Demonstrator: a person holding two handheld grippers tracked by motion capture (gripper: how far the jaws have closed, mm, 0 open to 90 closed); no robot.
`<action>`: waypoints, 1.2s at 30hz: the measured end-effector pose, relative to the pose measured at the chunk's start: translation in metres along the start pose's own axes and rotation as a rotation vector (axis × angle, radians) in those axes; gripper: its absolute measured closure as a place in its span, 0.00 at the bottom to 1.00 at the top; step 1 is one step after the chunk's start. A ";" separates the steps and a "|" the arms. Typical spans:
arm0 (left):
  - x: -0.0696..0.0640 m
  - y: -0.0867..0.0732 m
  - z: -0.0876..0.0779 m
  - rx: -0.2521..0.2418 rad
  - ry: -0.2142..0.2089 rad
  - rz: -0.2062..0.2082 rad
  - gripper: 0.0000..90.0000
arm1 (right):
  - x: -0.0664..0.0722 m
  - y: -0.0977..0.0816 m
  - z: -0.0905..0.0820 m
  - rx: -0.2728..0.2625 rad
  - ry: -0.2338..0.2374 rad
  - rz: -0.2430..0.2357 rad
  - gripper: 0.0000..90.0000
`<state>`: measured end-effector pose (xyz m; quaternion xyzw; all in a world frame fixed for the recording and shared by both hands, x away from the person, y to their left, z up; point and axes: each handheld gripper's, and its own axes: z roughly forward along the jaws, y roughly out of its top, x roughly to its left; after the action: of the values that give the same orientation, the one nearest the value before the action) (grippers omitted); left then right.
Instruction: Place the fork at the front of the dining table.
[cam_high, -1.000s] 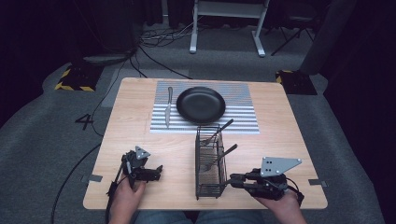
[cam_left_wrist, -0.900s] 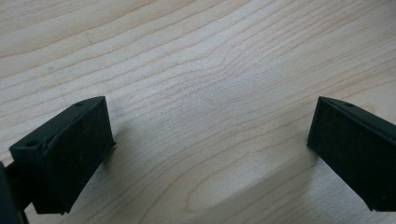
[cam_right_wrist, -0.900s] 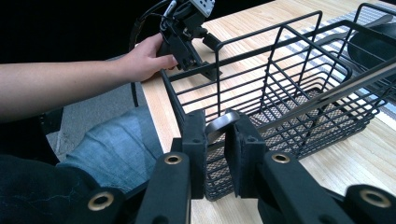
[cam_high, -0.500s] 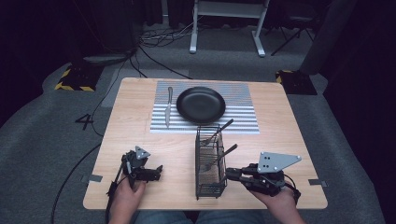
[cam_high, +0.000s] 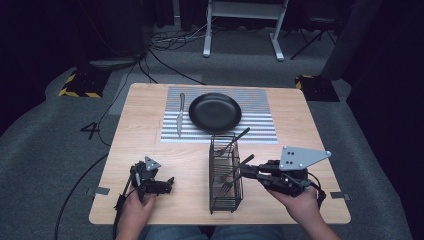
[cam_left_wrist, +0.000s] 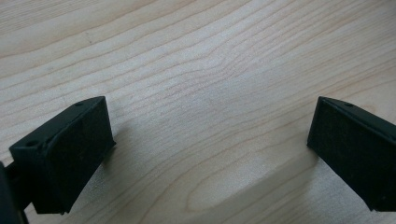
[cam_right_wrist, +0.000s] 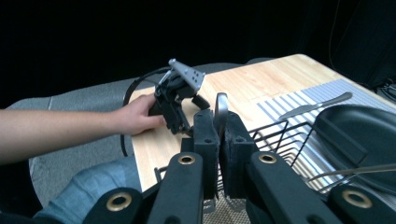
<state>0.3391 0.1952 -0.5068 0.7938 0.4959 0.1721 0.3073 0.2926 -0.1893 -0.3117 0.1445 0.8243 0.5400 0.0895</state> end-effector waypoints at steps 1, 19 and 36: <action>0.000 0.000 0.000 0.000 -0.001 0.000 0.00 | -0.001 0.002 -0.002 -0.003 -0.002 0.002 0.96; 0.000 0.000 0.000 -0.001 0.000 0.002 0.00 | -0.013 0.032 -0.046 -0.050 -0.050 0.016 0.96; 0.000 0.000 0.000 -0.001 0.000 0.002 0.00 | -0.035 0.033 -0.084 -0.069 -0.131 0.056 0.96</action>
<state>0.3396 0.1951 -0.5069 0.7941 0.4949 0.1729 0.3075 0.3044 -0.2609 -0.2485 0.1994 0.7932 0.5598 0.1328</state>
